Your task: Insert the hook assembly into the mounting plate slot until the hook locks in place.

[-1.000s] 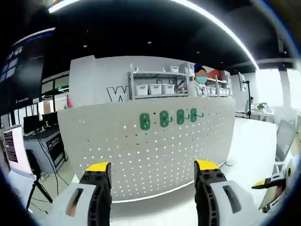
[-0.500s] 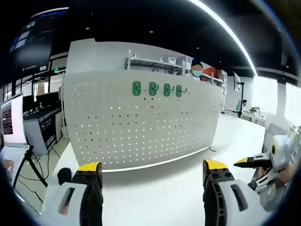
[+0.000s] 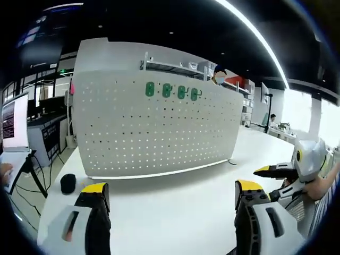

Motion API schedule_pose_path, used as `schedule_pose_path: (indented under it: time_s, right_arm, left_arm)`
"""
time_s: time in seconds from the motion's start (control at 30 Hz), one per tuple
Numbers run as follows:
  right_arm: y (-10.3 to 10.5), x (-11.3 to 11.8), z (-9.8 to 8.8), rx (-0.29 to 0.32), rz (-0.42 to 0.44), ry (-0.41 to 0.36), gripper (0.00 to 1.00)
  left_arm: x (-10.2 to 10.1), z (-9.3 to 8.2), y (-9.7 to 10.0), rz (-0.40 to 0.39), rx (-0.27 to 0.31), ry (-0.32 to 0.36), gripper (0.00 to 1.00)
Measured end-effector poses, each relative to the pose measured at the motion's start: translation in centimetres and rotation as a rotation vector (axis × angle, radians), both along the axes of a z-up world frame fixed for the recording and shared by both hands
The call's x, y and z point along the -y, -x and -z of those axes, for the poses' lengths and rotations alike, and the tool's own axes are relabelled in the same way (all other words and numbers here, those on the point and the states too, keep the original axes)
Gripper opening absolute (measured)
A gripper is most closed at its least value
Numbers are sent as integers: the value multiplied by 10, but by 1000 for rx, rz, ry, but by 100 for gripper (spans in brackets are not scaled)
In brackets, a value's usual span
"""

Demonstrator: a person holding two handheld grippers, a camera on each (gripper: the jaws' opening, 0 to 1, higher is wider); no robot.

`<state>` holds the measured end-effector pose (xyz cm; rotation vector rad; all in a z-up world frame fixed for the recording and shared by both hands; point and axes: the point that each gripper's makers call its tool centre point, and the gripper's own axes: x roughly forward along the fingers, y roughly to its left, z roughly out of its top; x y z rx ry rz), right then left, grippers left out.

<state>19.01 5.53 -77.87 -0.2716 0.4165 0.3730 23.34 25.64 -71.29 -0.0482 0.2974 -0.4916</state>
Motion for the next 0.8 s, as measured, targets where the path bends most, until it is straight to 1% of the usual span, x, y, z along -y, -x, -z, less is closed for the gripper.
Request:
schedule_pose_path:
  time_s: [0.3, 0.43, 0.53, 0.8]
  right_arm:
    - [0, 0, -1, 6, 0, 12, 65]
    - [0, 0, 0, 7, 1, 19, 65]
    - [0, 0, 0, 7, 0, 21, 65]
    - [0, -1, 0, 9, -1, 30, 66]
  left_arm:
    - [-2, 13, 16, -4, -42, 25, 100]
    - [-5, 16, 22, -5, -45, 28, 100]
    - [-5, 22, 26, 0, -60, 30, 100]
    - [-4, 27, 34, 10, -70, 36, 100]
